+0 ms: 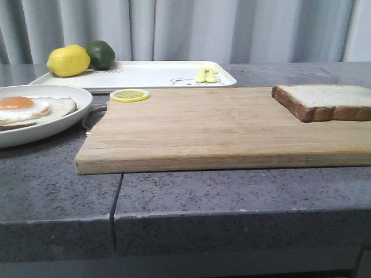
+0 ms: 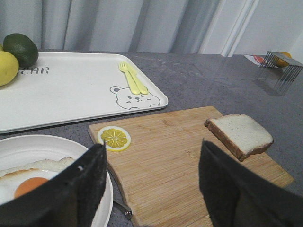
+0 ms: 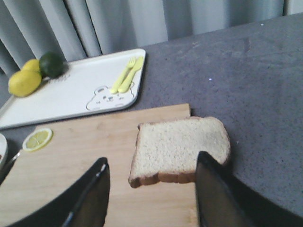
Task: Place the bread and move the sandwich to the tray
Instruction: 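Close the right gripper on the bread slice's edge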
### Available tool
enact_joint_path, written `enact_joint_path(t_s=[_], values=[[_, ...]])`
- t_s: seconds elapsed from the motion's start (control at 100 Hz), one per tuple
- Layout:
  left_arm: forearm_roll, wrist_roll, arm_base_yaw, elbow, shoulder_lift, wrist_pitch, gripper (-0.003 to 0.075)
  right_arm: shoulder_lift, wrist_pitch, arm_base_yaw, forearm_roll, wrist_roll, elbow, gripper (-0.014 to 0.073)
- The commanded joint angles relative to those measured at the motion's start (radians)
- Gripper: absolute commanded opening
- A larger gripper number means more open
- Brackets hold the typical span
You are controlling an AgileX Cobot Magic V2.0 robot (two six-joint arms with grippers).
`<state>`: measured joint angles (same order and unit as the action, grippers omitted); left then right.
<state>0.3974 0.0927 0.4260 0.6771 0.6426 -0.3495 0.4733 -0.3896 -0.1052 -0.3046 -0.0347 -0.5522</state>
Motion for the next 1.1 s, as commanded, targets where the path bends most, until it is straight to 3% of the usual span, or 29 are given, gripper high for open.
enact_joint_path(t_s=[0.0,0.17,0.39,0.61,1.09], values=[[0.019,-0.008,0.008,0.038,0.008,0.076,0.0429,0.038,0.142,0.008,-0.012,-0.054,-0.035,0.0409],[0.019,-0.008,0.008,0.038,0.008,0.07,0.0429,0.174,0.178,0.06,-0.012,-0.136,-0.035,0.0409],[0.019,-0.008,0.008,0.038,0.008,0.066,0.0429,0.382,0.267,0.144,-0.075,-0.144,-0.035,0.0411],[0.015,-0.008,0.008,0.036,0.008,0.046,0.0429,0.534,0.324,0.146,-0.18,-0.144,-0.055,0.0411],[0.014,-0.008,0.008,0.036,0.008,0.043,0.0429,0.756,0.337,0.146,-0.259,-0.144,-0.126,0.0411]])
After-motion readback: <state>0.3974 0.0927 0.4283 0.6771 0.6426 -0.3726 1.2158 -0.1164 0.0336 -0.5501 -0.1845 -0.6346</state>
